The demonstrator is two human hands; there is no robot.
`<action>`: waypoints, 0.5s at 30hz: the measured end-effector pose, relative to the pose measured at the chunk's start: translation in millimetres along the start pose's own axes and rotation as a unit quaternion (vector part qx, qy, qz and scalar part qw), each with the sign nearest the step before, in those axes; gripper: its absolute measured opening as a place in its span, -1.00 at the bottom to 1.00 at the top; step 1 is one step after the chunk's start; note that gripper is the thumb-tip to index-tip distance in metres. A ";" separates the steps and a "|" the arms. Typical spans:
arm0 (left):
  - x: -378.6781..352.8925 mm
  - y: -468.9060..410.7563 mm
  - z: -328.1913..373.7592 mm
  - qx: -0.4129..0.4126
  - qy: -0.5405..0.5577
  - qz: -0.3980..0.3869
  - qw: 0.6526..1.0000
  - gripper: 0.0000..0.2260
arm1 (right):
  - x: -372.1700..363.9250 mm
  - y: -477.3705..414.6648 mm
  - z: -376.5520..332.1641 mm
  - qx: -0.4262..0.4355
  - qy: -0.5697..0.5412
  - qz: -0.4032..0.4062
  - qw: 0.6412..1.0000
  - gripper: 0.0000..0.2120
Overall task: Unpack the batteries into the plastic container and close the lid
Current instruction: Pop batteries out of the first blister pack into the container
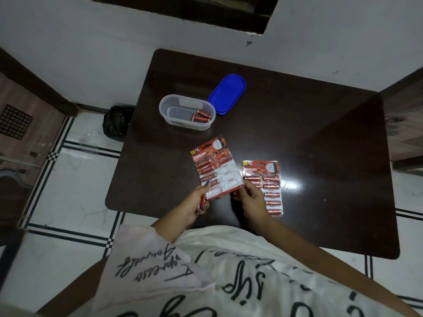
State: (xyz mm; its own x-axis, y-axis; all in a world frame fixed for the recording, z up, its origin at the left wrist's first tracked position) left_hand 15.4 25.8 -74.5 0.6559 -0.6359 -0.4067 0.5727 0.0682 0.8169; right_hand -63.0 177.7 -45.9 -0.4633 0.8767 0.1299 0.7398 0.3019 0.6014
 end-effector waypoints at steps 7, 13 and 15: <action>2.7 4.5 0.3 0.043 -0.012 -0.041 0.998 -0.73 | -2.6 -5.5 -29.1 -0.129 -0.148 -0.053 0.979 -0.71; 1.7 10.8 2.5 0.057 -0.005 -0.047 0.997 -0.71 | -12.3 -9.1 -35.3 -0.181 -0.222 -0.138 0.948 -0.63; 3.1 10.4 3.7 0.058 0.008 -0.044 0.997 -0.73 | -13.9 -12.0 -33.0 -0.180 -0.203 -0.156 0.950 -0.63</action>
State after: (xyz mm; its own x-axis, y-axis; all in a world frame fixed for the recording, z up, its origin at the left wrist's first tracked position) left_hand 21.6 21.7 -65.7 0.6140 -0.6236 -0.4839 0.5678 -0.0769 0.8196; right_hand -81.6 149.6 -29.0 -0.3518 0.8597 -0.3703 0.3489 0.4875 0.8004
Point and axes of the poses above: each hand's wrist, its own y-axis away from the middle knuckle, its own x-axis out of the back of the hand, z = x × y, the point moved 2 cm from there along -y, towards the middle knuckle, and after that the axes turned 10 degrees about y, right-handed, at the moved point
